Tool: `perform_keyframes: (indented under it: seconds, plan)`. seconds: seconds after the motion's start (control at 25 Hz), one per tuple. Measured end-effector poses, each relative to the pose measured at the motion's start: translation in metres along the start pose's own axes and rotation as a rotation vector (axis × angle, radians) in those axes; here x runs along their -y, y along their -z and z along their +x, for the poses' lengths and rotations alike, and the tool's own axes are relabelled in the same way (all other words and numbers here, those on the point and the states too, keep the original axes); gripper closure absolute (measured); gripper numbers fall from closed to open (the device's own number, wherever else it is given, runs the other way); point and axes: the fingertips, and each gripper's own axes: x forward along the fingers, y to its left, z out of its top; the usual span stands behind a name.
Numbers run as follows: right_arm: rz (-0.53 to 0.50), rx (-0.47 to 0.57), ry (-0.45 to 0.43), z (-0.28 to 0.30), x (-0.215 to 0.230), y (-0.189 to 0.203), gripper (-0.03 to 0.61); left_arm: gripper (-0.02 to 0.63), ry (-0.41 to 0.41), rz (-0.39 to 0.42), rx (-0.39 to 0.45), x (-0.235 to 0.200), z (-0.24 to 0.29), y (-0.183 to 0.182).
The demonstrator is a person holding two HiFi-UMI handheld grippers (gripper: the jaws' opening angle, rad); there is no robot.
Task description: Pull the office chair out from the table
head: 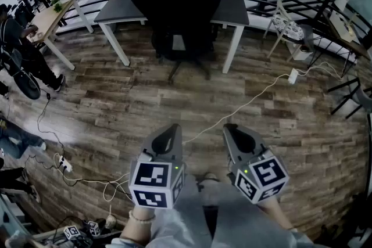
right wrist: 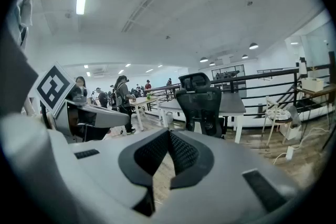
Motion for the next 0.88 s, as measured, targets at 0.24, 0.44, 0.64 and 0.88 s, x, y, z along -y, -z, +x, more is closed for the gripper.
perform_keyframes:
  seconds: [0.24,0.44,0.64,0.88]
  plan:
    - [-0.013,-0.002,0.001,0.000,-0.005,0.000,0.575,0.604,0.002,0.002,0.003,-0.001,-0.004,0.000]
    - [-0.018,-0.001,-0.003,0.002,-0.010,0.001,0.575,0.604,0.000,0.002,0.011,-0.005,-0.006,0.000]
    - [-0.026,-0.004,-0.002,0.009,-0.019,0.000,0.575,0.604,0.001,0.001,0.014,-0.015,-0.010,-0.001]
    - [-0.002,0.007,0.001,0.018,-0.032,0.000,0.575,0.604,0.007,0.002,0.022,-0.032,-0.015,0.001]
